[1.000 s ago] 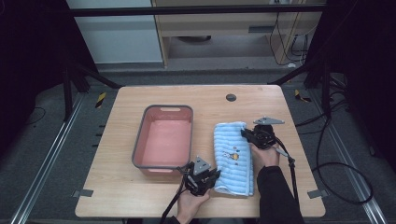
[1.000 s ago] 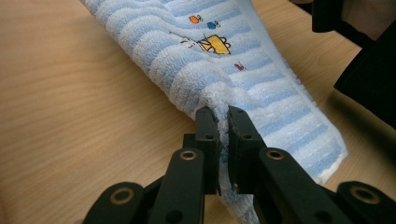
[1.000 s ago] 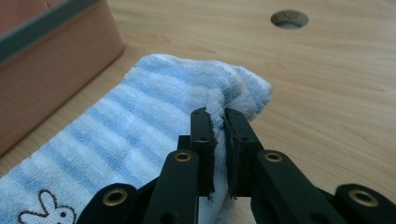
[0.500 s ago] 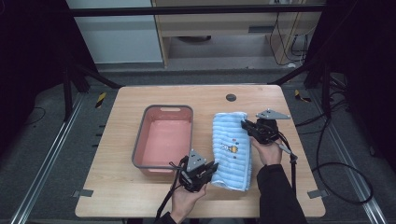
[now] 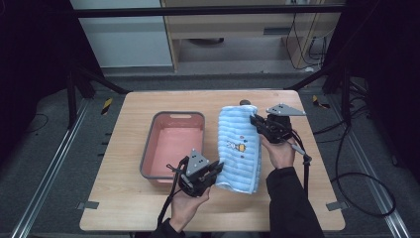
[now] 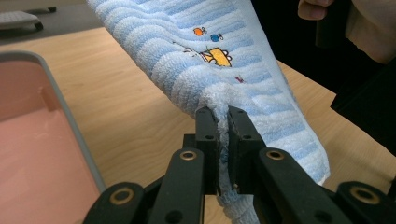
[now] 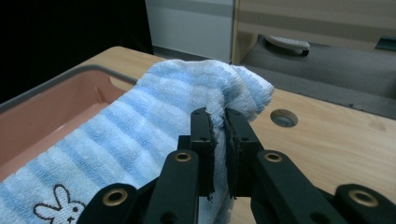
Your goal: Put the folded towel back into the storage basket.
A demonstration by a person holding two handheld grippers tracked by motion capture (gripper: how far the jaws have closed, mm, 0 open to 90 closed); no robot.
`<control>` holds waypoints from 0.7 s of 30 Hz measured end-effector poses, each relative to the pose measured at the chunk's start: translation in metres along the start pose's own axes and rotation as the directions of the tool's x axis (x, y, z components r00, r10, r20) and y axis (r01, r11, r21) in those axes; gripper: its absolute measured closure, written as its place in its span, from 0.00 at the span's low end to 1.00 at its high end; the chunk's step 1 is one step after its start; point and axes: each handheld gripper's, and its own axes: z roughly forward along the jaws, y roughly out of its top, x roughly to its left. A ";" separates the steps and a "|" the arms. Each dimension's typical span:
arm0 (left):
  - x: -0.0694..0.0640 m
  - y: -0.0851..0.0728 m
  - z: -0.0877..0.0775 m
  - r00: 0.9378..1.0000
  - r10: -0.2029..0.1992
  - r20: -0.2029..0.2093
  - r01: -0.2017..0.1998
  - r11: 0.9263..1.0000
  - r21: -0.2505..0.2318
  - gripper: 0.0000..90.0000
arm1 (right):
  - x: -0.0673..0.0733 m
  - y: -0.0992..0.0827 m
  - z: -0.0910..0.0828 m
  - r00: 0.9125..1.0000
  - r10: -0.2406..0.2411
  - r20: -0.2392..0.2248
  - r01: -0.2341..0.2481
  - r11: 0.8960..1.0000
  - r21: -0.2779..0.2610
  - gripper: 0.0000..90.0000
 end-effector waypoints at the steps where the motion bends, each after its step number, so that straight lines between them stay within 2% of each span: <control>1: 0.001 0.002 -0.002 1.000 0.000 -0.003 0.000 1.000 -0.004 0.94 | 0.002 0.004 0.000 1.000 -0.002 0.000 0.002 1.000 -0.005 0.93; 7: 0.010 0.009 -0.015 1.000 -0.010 -0.017 0.010 0.999 -0.035 0.94 | 0.014 0.024 0.003 1.000 -0.011 -0.005 0.011 1.000 -0.024 0.93; 21: 0.035 0.023 -0.042 0.998 -0.021 -0.052 0.017 0.997 -0.076 0.94 | 0.041 0.052 0.018 0.999 -0.038 -0.032 0.036 0.999 -0.040 0.93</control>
